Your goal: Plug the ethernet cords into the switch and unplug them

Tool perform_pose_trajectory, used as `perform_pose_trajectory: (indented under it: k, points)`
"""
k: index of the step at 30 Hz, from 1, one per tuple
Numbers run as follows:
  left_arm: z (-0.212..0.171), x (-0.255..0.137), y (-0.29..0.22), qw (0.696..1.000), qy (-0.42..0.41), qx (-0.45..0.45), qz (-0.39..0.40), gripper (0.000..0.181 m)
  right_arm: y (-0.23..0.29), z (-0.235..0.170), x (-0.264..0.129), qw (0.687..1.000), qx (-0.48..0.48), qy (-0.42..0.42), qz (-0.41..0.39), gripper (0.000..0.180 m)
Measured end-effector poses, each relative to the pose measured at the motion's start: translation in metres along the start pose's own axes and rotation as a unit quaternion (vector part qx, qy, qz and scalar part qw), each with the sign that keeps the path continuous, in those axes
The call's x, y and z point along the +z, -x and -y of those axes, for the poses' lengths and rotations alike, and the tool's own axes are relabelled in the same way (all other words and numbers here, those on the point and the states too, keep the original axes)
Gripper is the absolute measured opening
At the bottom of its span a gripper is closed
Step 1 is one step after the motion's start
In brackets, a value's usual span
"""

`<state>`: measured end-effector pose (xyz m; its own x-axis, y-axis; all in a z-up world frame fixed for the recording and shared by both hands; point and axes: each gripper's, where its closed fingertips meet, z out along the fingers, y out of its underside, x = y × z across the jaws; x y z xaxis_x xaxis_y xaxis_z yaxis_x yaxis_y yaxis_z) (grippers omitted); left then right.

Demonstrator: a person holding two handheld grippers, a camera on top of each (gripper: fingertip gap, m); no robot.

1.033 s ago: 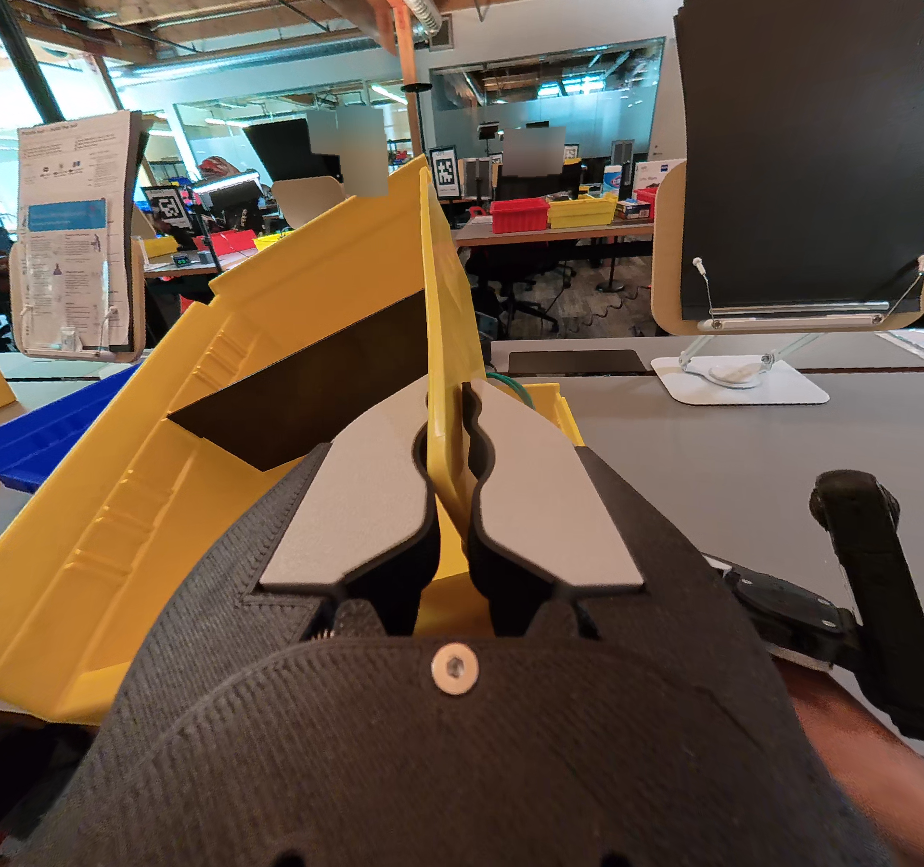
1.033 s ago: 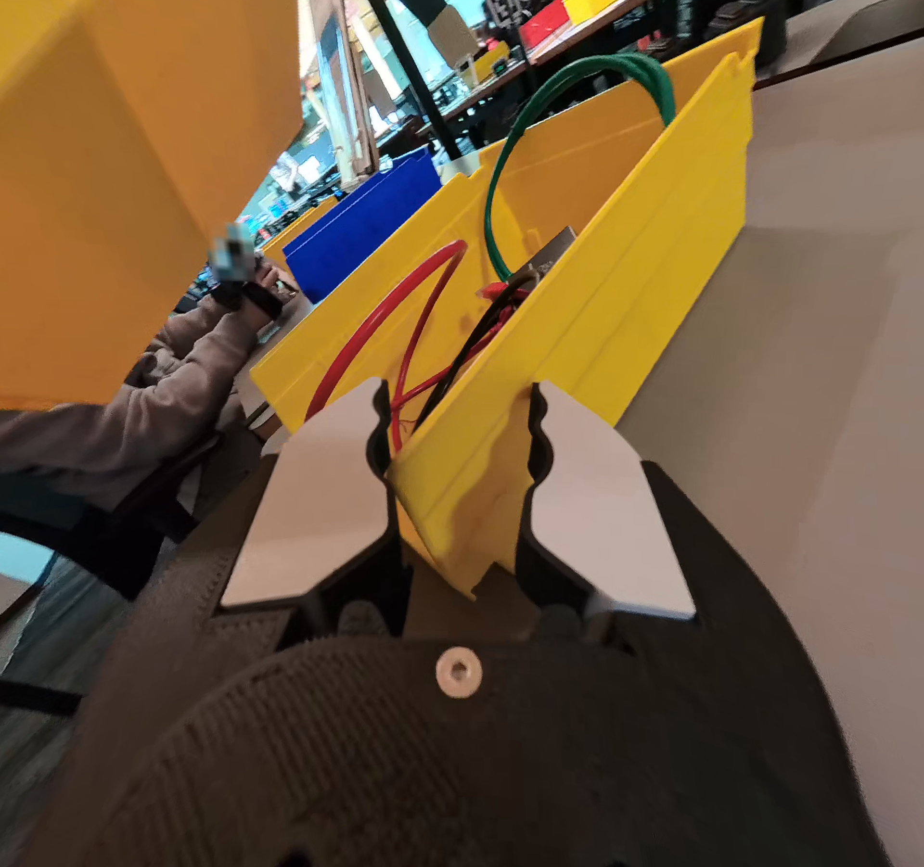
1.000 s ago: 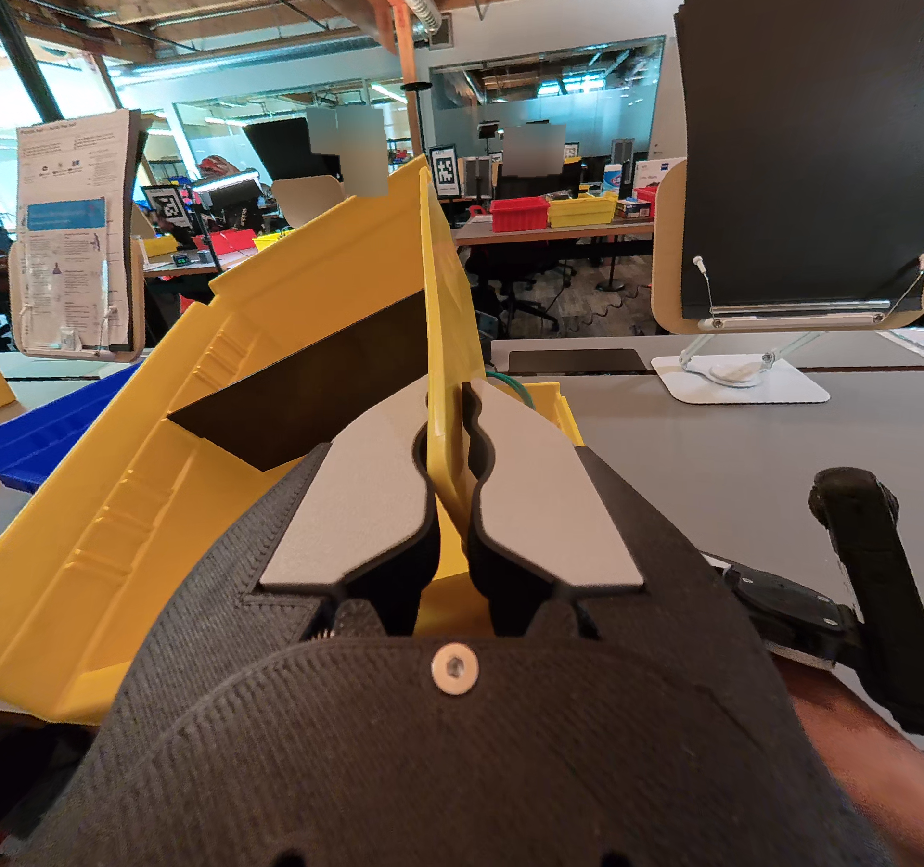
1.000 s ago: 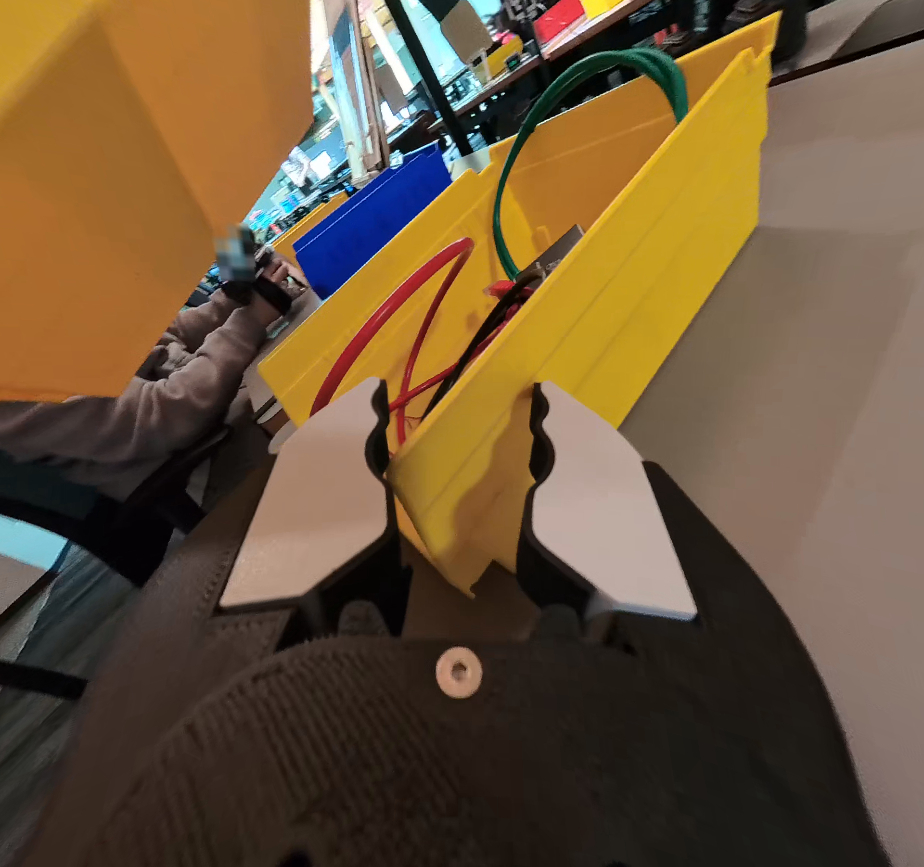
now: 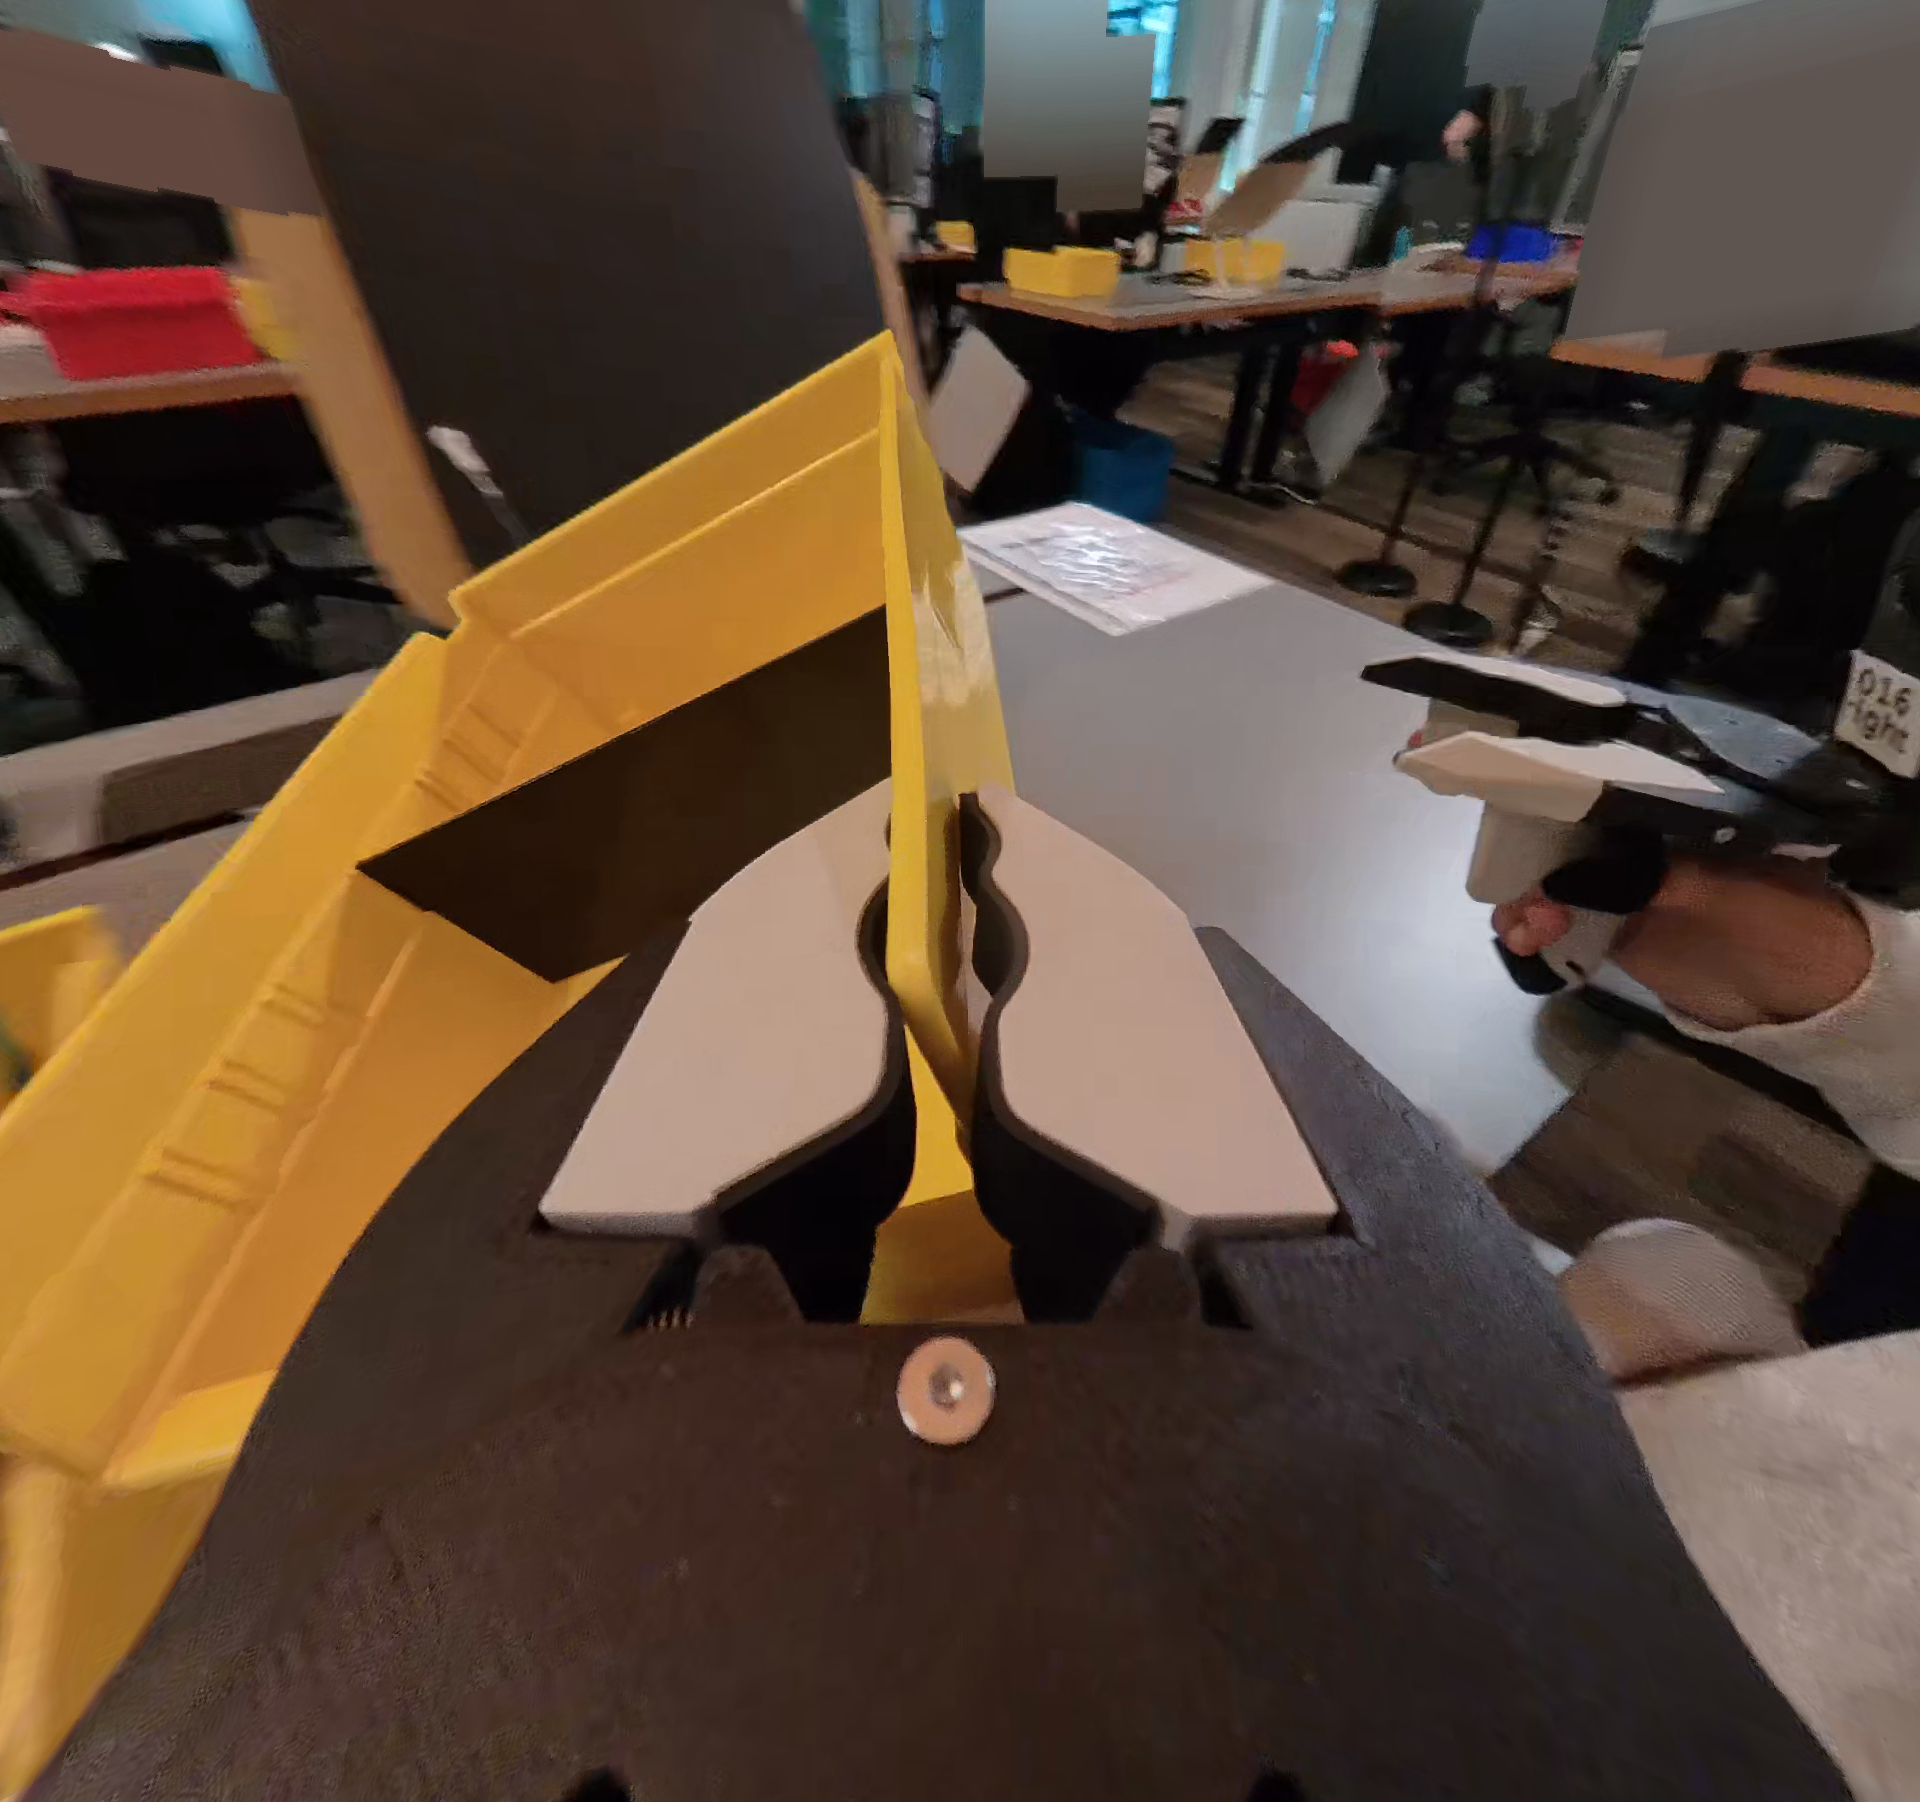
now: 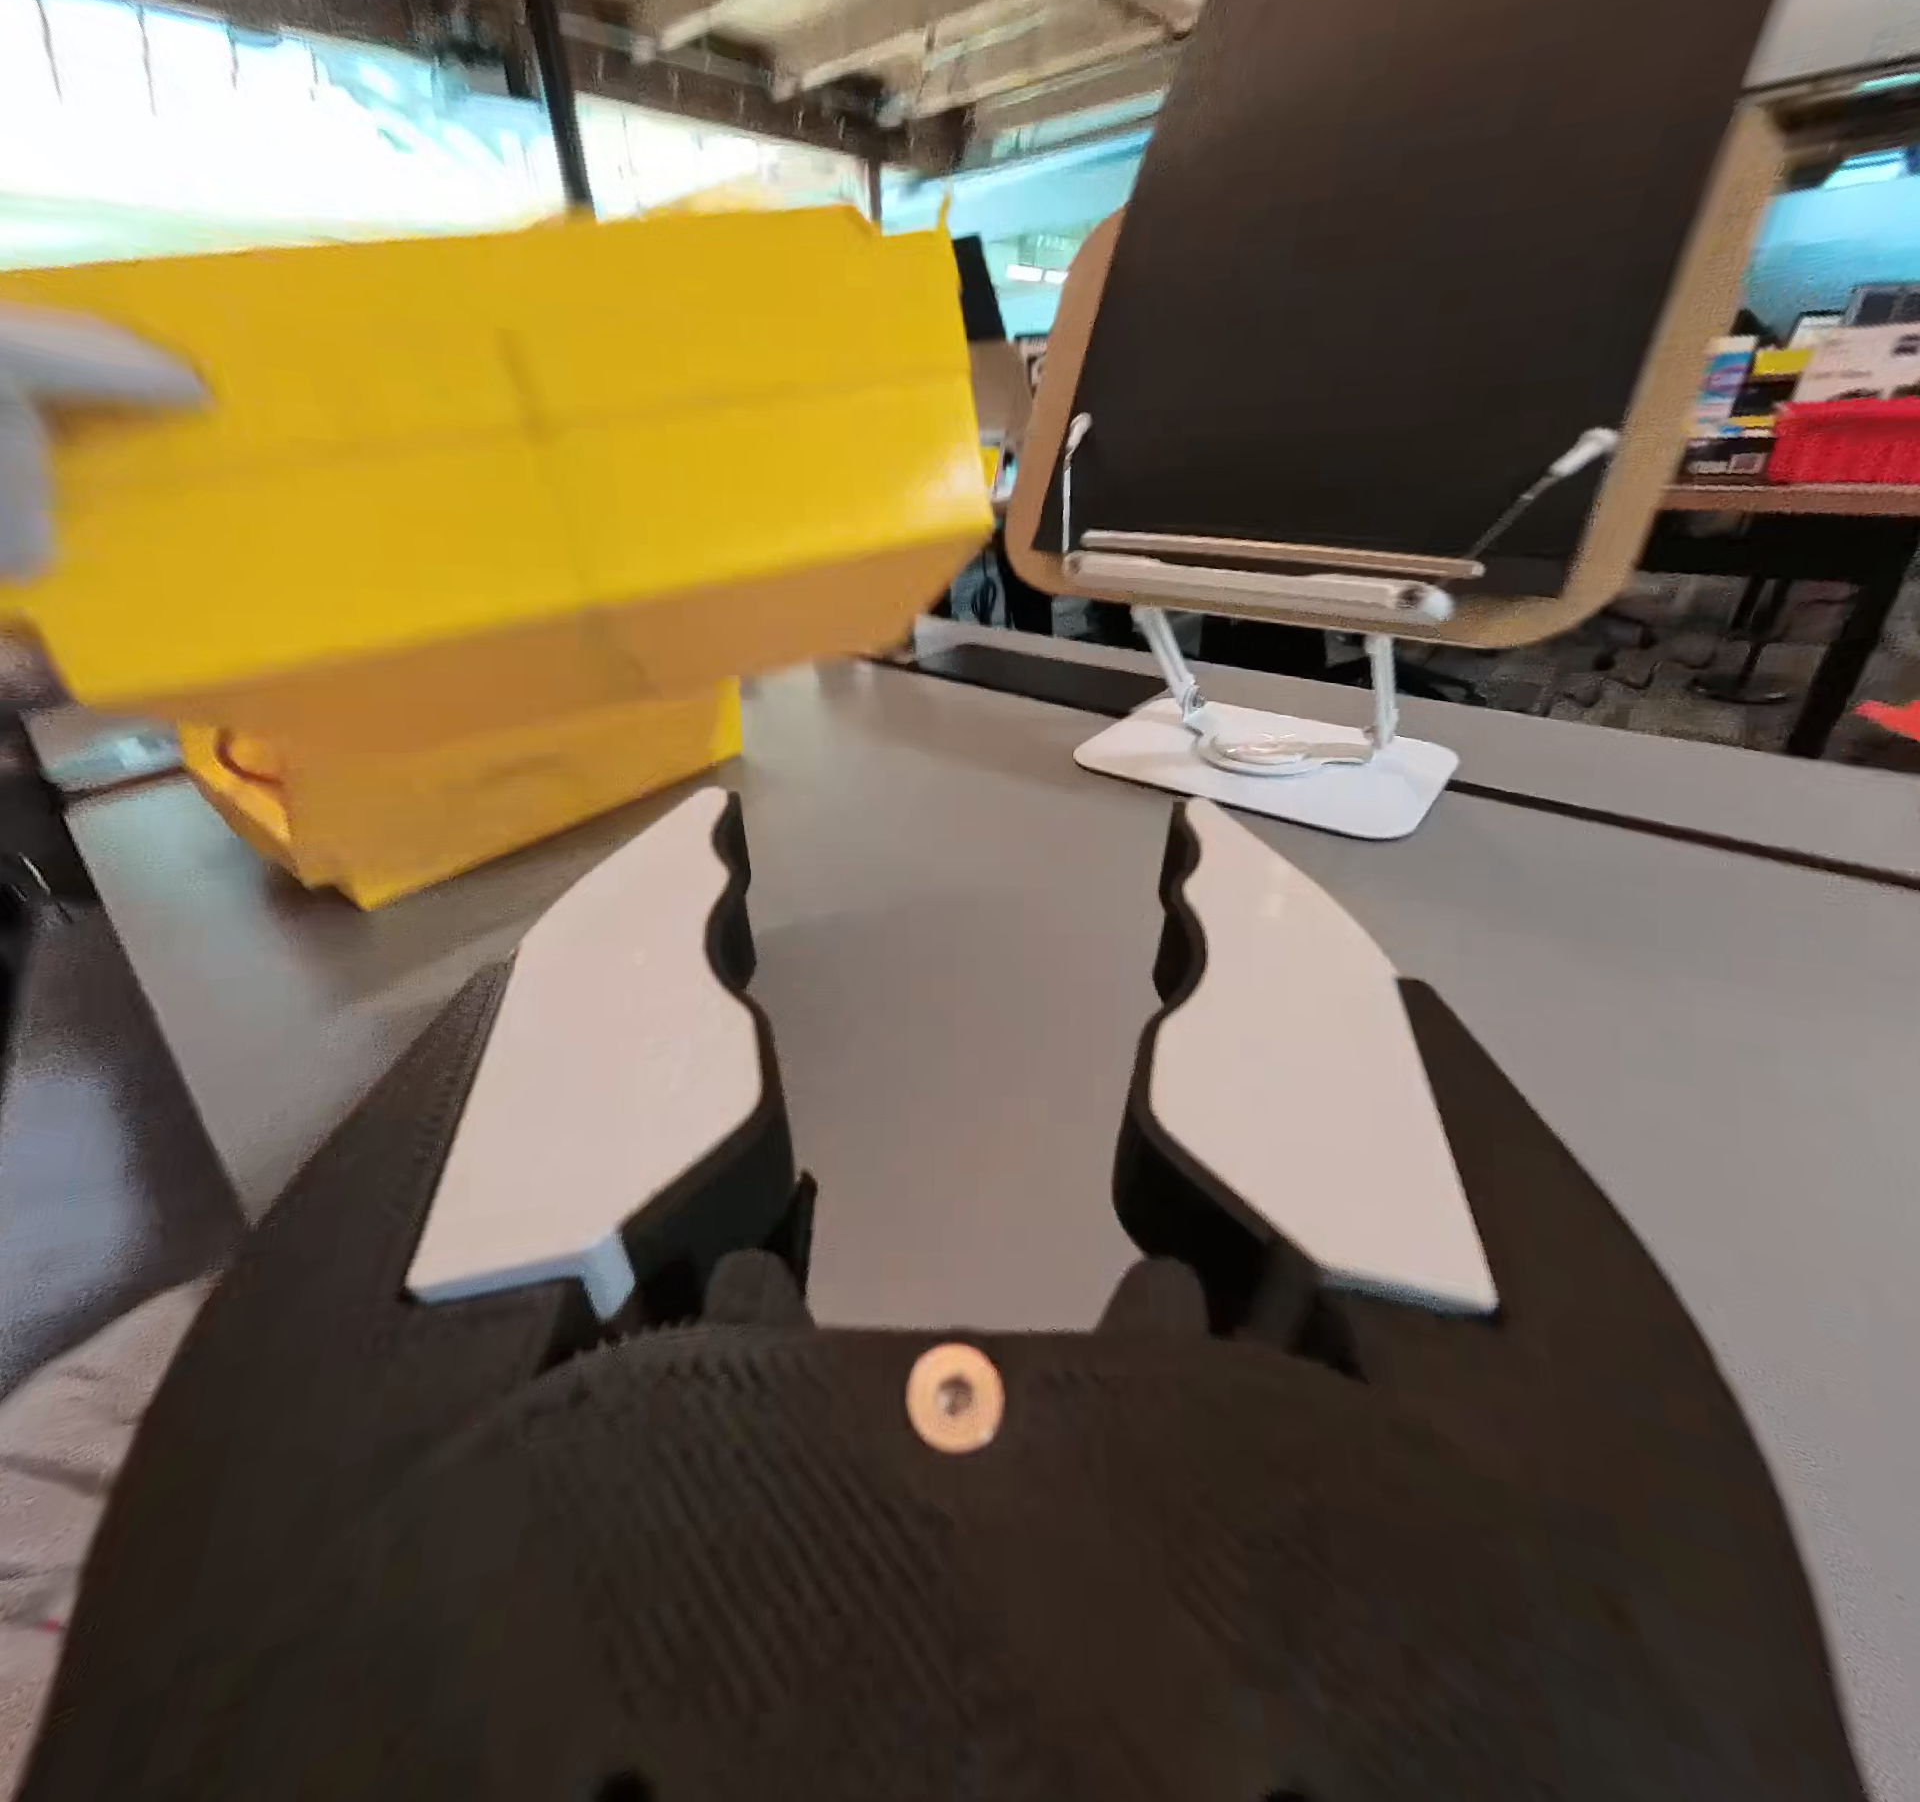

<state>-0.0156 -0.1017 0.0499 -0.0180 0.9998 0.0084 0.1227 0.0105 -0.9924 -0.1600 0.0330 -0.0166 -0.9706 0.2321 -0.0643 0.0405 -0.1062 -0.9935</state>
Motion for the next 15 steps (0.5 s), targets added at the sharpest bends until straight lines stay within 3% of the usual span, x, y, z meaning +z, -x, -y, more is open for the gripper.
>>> perform_pose_trajectory:
  k: [3, 8, 10, 15]
  points:
    - [-0.015, 0.039, -0.041, 0.999, 0.011, 0.012, -0.033, 0.004, -0.017, 0.001, -0.031, 1.0, 0.014, -0.008, -0.007, 0.078]
    - [-0.047, 0.105, -0.09, 0.991, 0.069, 0.099, -0.054, 0.004, -0.028, -0.002, -0.045, 0.998, 0.057, 0.021, 0.006, 0.074]
    - [-0.058, 0.124, -0.104, 0.988, 0.079, 0.116, -0.065, 0.005, -0.03, 0.002, -0.052, 0.998, 0.054, 0.014, 0.005, 0.062]
    - [-0.077, 0.157, -0.13, 0.985, 0.093, 0.104, -0.1, 0.005, -0.034, 0.001, -0.062, 0.999, 0.038, 0.02, -0.013, 0.06]
